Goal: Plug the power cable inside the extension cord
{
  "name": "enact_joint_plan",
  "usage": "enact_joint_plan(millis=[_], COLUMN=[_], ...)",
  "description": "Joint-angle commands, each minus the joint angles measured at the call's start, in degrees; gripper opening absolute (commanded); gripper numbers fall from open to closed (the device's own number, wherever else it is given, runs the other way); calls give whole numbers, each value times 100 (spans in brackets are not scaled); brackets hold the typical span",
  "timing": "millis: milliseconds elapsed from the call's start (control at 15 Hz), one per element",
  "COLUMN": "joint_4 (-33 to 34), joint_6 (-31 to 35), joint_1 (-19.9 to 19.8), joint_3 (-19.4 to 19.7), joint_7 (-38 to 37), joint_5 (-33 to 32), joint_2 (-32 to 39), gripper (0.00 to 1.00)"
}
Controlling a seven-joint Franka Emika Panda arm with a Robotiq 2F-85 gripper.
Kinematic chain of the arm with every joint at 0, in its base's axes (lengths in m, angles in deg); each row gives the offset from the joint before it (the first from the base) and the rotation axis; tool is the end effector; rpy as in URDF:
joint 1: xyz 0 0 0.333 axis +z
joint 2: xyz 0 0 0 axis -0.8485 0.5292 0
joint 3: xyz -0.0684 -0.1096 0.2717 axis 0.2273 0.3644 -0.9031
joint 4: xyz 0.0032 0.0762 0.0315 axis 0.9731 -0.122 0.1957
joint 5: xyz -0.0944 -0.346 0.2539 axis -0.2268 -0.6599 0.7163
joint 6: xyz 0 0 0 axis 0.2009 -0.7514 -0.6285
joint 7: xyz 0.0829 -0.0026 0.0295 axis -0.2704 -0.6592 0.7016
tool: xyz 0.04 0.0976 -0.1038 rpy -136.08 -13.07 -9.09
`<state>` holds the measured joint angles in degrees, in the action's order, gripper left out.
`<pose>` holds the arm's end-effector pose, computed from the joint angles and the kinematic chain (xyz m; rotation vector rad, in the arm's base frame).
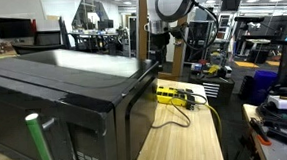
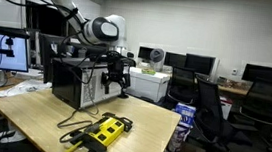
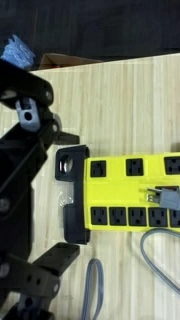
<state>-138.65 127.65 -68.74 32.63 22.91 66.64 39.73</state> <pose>0.5814 -0.1840 0.2218 2.9463 0.1672 -0.1410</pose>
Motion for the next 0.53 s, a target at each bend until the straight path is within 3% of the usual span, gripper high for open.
enact_joint_plan(millis=[0,467], joint_4=[10,-147], joint_6=[-13,124], joint_1=[70,83], joint_3=[71,104], joint_7=[19,-67], joint_5=[26,-79], joint_2=[1,-97], gripper=[100,100])
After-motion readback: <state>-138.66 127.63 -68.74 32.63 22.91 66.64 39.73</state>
